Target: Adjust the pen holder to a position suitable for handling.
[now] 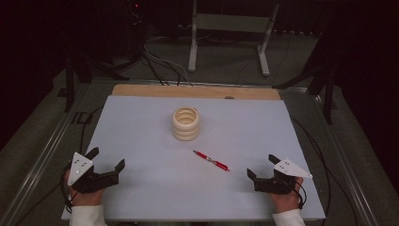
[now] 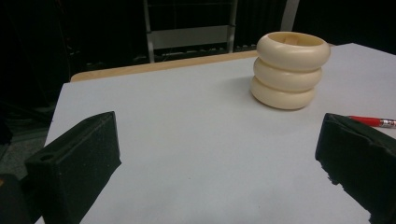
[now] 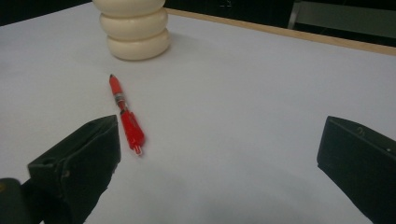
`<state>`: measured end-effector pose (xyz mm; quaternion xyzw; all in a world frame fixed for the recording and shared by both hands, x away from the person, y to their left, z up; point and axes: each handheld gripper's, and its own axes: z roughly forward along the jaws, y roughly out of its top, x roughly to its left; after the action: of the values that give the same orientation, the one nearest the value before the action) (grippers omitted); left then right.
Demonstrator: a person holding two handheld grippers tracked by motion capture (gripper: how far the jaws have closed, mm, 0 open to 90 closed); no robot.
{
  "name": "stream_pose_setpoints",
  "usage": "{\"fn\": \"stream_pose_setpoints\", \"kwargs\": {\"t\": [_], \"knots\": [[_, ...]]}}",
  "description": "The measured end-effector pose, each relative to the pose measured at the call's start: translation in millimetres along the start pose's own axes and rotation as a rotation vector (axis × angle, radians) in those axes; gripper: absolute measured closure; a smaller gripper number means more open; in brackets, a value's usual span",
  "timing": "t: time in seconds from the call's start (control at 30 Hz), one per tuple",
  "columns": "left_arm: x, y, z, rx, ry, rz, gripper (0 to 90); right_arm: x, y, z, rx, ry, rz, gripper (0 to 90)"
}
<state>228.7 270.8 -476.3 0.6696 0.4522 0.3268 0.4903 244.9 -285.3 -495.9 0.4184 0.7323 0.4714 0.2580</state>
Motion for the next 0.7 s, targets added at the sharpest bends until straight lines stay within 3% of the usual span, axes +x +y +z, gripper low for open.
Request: {"fn": "stream_pose_setpoints", "kwargs": {"t": [0.57,0.7], "knots": [[-6.2,5.0,4.0,-0.015,0.008,0.039,0.4,-1.5,-2.8,0.8,-0.021,-0.017,-0.009,0.0],[-8.1,10.8,6.5,-0.004,-0.006,0.017,0.4,-1.4,-3.0,0.8,-0.024,-0.024,-0.008,0.0]]}}
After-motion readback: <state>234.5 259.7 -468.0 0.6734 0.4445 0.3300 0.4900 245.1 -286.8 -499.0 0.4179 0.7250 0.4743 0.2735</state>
